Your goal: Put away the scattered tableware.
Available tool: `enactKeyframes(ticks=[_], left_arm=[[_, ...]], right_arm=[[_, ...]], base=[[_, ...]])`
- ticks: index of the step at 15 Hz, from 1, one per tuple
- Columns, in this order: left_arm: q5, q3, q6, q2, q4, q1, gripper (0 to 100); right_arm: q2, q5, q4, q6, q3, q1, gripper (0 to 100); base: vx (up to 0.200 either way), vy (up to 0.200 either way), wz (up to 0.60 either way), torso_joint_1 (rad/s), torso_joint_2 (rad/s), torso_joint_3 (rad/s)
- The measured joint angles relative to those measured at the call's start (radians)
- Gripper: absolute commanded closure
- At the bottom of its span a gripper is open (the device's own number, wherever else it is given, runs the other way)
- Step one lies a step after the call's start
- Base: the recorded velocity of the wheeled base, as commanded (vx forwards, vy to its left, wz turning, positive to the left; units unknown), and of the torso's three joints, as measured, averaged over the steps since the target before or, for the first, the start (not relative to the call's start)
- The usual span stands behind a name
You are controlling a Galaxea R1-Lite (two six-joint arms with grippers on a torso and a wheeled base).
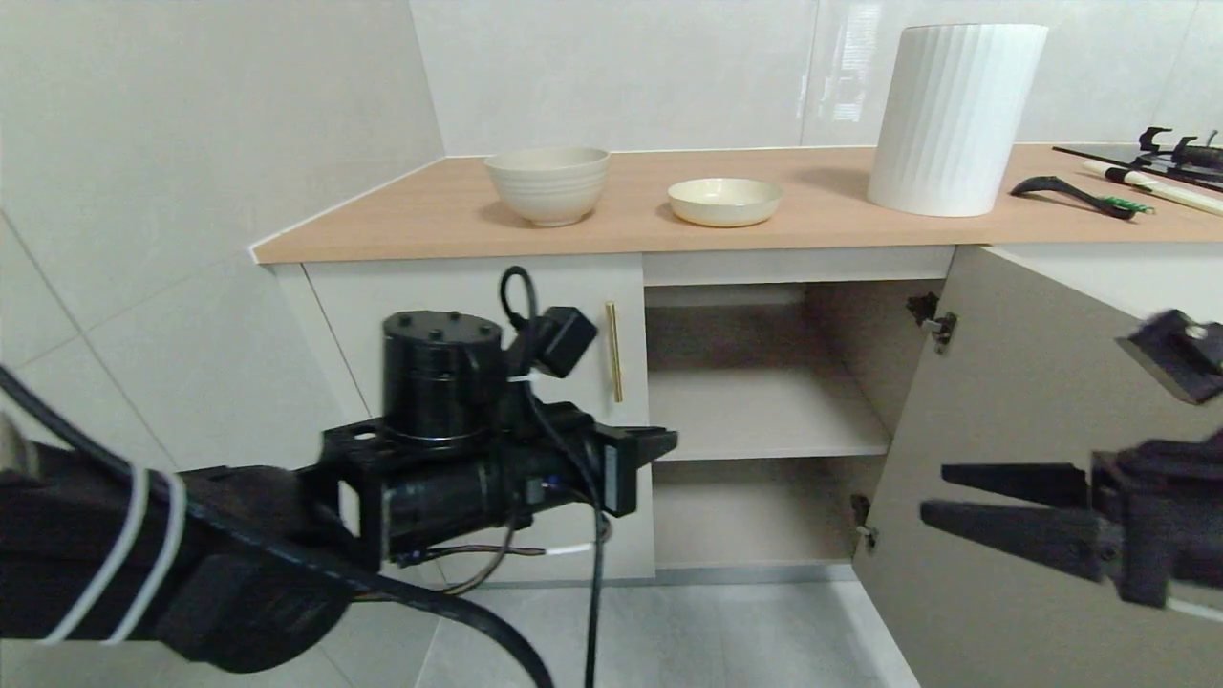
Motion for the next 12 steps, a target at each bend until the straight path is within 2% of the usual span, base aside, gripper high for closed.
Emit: enactKeyframes(ticks=[1,2,4,5,7,9,12], left_arm=[[0.000,0.041,0.003,-0.046,-0.001,0.050,0],[0.000,0.071,0.009,-0.091,0.000,0.101,0],[0.000,0.068,0.040,-0.151,0.024,0.169,0],[0.001,0.043,0.053,-0.177,0.076,0.194,0],[0.007,0.000,0.058,-0.229,0.223,0.212,0],[0.043,-0.038,0.059,-0.284,0.303,0.216,0],[0.078,-0.060,0.065,-0.361,0.312,0.210,0]], right_arm=[[0.084,-0.031,0.002,-0.012,-0.072,0.008,0],[0.166,-0.116,0.016,-0.021,-0.145,0.019,0],[0.266,-0.373,0.114,-0.051,-0.255,0.041,0],[0.286,-0.454,0.188,-0.069,-0.304,0.056,0],[0.281,-0.556,0.233,-0.082,-0.359,0.111,0],[0.268,-0.596,0.239,-0.083,-0.381,0.139,0],[0.250,-0.628,0.237,-0.083,-0.390,0.174,0]], base=[[0.000,0.000,0.00,0.000,0.00,0.000],[0.000,0.000,0.00,0.000,0.00,0.000],[0.000,0.000,0.00,0.000,0.00,0.000],[0.000,0.000,0.00,0.000,0.00,0.000],[0.000,0.000,0.00,0.000,0.00,0.000],[0.000,0.000,0.00,0.000,0.00,0.000],[0.000,0.000,0.00,0.000,0.00,0.000]])
